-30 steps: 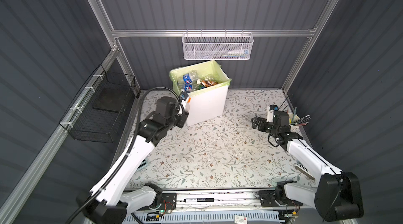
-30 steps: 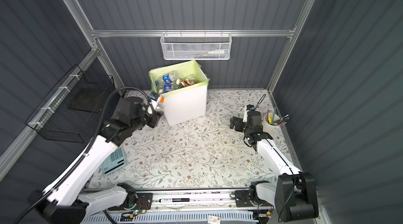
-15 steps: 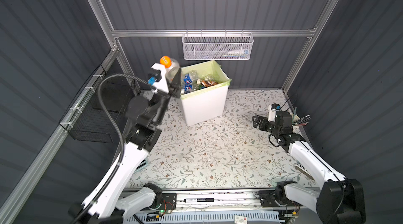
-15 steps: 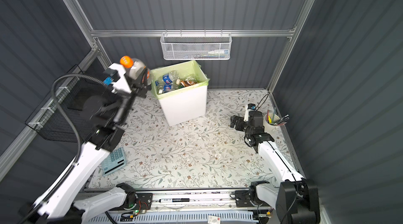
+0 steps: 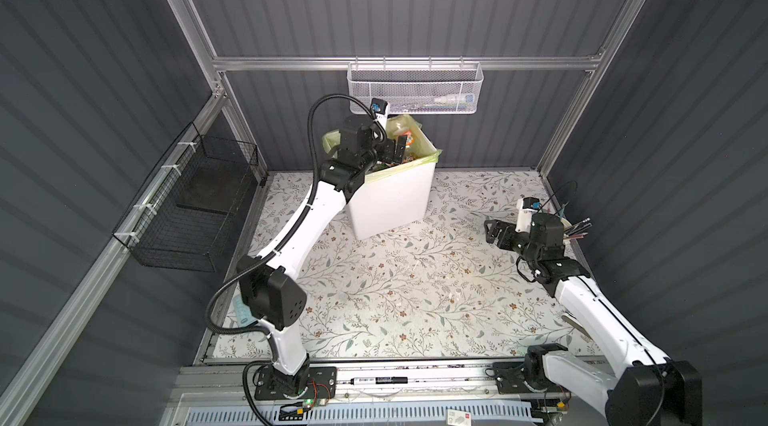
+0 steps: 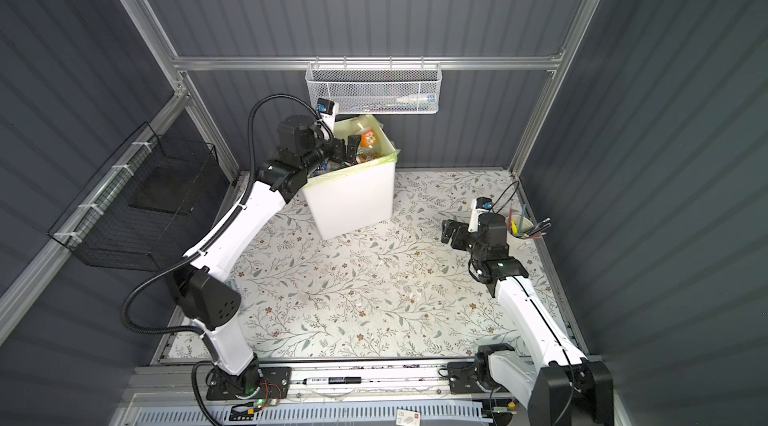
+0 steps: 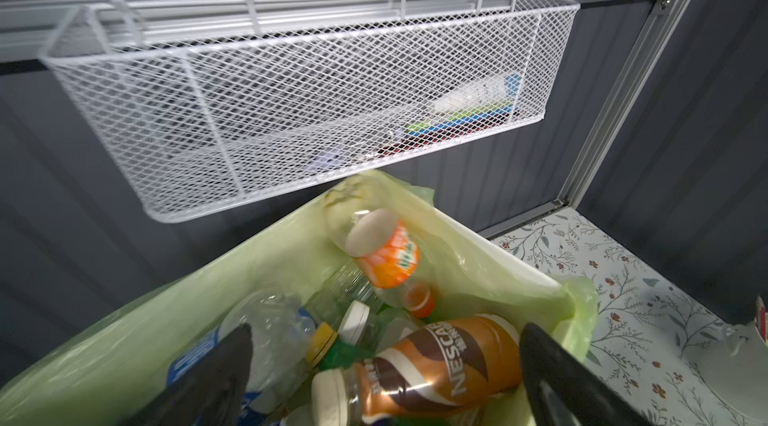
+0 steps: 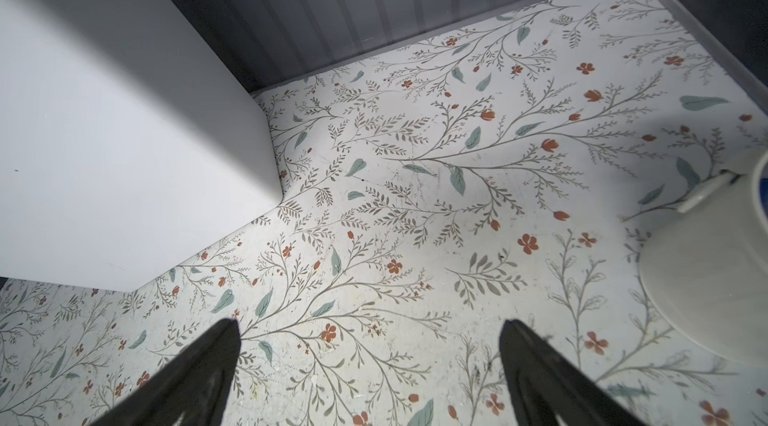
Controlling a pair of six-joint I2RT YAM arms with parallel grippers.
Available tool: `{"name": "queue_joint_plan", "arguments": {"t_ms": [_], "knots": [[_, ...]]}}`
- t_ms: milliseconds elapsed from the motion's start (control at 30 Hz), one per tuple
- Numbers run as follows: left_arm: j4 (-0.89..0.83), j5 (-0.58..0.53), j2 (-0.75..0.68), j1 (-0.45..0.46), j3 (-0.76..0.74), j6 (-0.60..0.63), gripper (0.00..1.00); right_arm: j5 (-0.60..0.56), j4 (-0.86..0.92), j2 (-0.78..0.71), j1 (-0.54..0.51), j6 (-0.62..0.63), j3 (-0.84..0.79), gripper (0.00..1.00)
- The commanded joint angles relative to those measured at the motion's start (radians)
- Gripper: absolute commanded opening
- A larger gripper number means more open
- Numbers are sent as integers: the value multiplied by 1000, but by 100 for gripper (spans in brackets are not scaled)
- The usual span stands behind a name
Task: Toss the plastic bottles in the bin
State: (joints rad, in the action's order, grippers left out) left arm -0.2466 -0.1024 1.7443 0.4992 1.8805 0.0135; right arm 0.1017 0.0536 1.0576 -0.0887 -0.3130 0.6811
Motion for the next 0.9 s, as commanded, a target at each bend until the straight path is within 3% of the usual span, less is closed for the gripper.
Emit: {"name": "queue_joint_plan", "arguments": {"t_ms": [0,267,400,567,733,867], "knots": [[57,-63,-120,-2,-48,-18,100,-13,6,8,7,13,-8,99],[72,-95,-265,-2,-225,-26,100,-99,-9,18,15,71,2,99],[71,-157,-348,-2,-359,-30,100,-123,-74,-1,16,168,-27,99],[157,-378,-480,-2,-660,-1,100,-217,-358,-61,17,317,-187,99],[261,-623,-545,-7,-940,-2,100,-236,-855,9,31,377,-419,99],[417,-660,-562,-51,-1125,4,100,-213,-977,144,49,353,-441,99]]}}
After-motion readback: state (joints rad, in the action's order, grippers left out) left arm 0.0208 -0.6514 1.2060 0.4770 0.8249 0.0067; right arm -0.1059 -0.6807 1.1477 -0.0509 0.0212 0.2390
